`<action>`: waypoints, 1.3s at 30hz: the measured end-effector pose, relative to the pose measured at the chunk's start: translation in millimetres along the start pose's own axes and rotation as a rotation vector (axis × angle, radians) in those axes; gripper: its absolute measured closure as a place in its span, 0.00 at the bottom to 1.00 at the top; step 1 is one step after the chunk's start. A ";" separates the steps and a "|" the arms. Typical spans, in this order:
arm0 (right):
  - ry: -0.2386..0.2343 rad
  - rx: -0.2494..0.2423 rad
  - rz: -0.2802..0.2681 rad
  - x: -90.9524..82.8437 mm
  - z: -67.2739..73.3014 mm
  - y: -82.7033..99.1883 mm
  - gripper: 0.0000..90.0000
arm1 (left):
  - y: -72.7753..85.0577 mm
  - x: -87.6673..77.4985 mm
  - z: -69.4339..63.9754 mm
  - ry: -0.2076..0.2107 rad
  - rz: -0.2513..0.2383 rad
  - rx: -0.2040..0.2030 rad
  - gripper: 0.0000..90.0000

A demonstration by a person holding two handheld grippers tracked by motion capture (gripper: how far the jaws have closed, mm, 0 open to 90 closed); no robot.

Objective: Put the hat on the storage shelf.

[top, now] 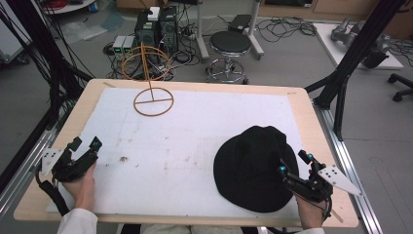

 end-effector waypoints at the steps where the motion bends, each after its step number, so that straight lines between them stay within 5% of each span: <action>1: 0.000 0.000 0.000 0.0 0.0 0.0 0.17 | -0.1 0.0 0.0 -0.001 -0.001 -0.002 0.33; 11: -0.073 -0.038 0.128 12.2 8.0 19.2 0.20 | -0.1 0.0 0.2 -0.001 -0.001 -0.003 0.33; 13: -0.099 -0.044 0.157 12.5 10.5 23.2 0.29 | -0.1 0.0 0.4 -0.002 0.000 -0.003 0.33; 14: -0.107 -0.052 0.156 11.8 11.9 23.2 0.41 | -0.2 -0.1 0.2 -0.001 -0.001 -0.004 0.33; 15: -0.107 -0.052 0.156 11.8 11.9 23.2 0.41 | -0.2 -0.1 0.2 -0.001 -0.001 -0.004 0.33; 16: -0.098 -0.034 0.181 10.5 11.4 24.1 0.64 | -0.1 -0.1 0.1 -0.001 0.000 -0.004 0.33; 17: -0.098 -0.034 0.181 10.5 11.4 24.1 0.64 | -0.1 -0.1 0.1 -0.001 0.000 -0.004 0.33; 19: -0.131 -0.031 0.210 10.2 16.3 24.7 0.93 | -0.1 0.0 0.0 -0.001 -0.001 -0.005 0.33; 29: -0.133 -0.035 0.223 12.7 22.1 24.5 0.96 | 0.7 0.8 -2.1 0.006 0.002 -0.008 0.33; 39: -0.111 -0.035 0.157 11.0 22.6 15.4 0.96 | 1.4 1.3 -2.6 0.009 0.007 -0.010 0.33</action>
Point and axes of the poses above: each handheld gripper's, and its own axes: x roughly forward along the jaws, y roughly out of its underside, z roughly to its left, the point moved 9 cm from there along x, roughly forward along the jaws, and after that the axes turned 9 degrees about -y, right-handed, at the moved point
